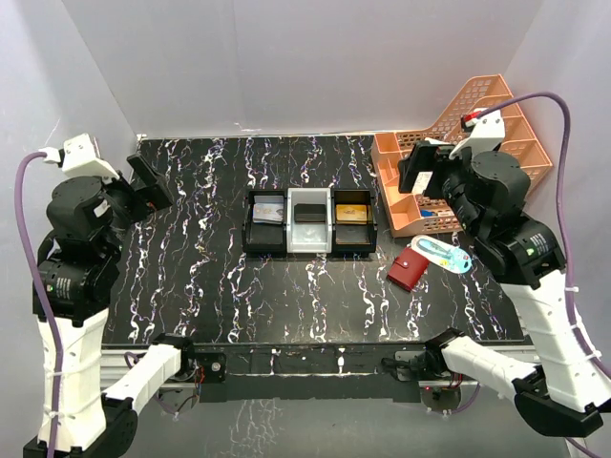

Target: Take the credit cards out of the card holder

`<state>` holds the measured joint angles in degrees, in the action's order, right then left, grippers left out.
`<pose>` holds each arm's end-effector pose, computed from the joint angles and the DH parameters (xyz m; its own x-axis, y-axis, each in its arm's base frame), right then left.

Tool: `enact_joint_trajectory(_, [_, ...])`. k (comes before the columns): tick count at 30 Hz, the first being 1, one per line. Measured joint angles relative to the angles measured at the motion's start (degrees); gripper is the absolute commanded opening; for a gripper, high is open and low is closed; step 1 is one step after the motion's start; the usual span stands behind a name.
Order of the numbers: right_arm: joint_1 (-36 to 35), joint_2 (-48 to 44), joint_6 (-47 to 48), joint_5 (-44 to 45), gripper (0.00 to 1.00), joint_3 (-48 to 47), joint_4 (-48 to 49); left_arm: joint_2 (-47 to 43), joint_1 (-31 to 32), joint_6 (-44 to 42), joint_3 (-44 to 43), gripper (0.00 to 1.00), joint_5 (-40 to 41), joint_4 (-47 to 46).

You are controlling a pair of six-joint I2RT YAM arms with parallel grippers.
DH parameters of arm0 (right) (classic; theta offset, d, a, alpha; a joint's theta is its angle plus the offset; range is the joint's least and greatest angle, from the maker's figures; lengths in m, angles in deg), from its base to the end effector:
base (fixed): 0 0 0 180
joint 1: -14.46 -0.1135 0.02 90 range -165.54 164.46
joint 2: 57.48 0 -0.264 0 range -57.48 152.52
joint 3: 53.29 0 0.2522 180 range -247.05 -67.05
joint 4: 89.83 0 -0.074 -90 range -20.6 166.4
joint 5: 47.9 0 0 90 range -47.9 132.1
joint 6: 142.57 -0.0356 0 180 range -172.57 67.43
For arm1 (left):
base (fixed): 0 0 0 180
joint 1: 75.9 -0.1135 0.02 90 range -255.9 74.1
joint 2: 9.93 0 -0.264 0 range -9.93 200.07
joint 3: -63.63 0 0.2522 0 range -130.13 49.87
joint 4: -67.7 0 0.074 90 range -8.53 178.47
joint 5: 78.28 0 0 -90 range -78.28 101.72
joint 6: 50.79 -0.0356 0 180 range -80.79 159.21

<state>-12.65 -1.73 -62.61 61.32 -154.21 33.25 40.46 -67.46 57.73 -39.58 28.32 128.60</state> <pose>0.1429 0.0600 0.4887 -0.2035 0.0808 -0.9757 -0.1096 0.9884 0.1047 0.1114 -0.0063 0.5026 -0.0876 -0.2947 -0.9516 -0.1761 0.9448 -0.2764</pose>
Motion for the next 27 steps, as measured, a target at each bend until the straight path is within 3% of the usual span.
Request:
enact_joint_trajectory(12, [10.4,-0.5,-5.8,-10.5,0.98,16.0,-0.1,3.4,-2.8,0.1,11.2,0.99,-8.0,-6.9])
enact_joint_trajectory(27, [18.6,8.5,-19.7,-10.5,0.98,34.5,-2.8,9.7,-4.9,3.6,32.2,0.99,-38.0,-13.4])
